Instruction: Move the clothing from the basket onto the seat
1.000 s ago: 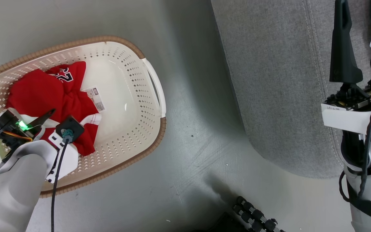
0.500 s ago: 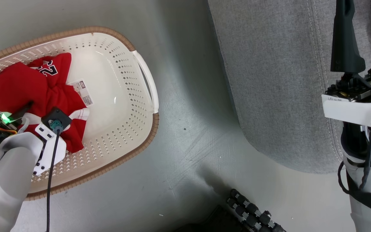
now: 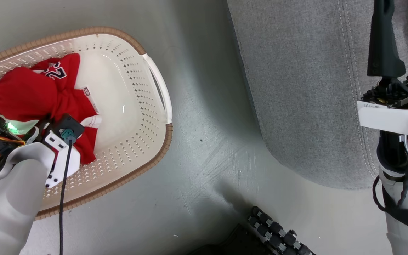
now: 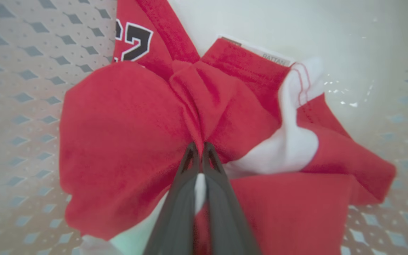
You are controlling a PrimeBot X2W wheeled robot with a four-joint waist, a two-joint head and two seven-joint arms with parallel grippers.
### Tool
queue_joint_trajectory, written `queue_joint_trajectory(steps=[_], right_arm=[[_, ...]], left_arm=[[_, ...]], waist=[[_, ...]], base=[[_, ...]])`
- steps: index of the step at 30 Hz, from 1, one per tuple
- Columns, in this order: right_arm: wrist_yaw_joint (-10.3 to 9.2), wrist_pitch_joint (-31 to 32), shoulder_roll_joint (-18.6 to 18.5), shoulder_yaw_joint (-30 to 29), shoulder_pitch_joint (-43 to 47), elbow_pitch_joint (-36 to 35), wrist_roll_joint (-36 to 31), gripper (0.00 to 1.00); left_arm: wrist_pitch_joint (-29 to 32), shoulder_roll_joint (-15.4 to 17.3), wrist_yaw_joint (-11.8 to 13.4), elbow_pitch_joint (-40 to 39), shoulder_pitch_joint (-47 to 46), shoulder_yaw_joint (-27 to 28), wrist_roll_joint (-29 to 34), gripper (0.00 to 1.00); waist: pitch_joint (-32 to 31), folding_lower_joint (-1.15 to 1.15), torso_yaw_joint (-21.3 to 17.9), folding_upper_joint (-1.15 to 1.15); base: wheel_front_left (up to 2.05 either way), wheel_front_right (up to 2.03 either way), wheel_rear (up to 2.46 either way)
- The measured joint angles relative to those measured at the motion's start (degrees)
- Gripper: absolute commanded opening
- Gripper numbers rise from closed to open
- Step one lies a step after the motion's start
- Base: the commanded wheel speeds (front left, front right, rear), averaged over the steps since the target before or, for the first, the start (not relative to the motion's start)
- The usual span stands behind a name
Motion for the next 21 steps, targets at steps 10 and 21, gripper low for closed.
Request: queue_joint_trajectory(steps=[10,21], right_arm=[[0.00,0.00,0.01,-0.65,-1.15,1.53,-0.02,1.00],[0.00,0.00,0.00,-0.99,-1.04,3.00,-2.57,1.00]], left_arm=[[-5.41,-3.08,0.18,-3.54,0.07,3.37,-4.99,0.00],[-12.04,-5.11,0.18,-7.72,4.07,5.73,-9.33,0.00]], waist=[[-2.03,0.00,0.95,0.00],[-5.34,0.00,2.56,0.00]], base=[[0.00,0.00,0.00],[0.00,0.00,0.00]])
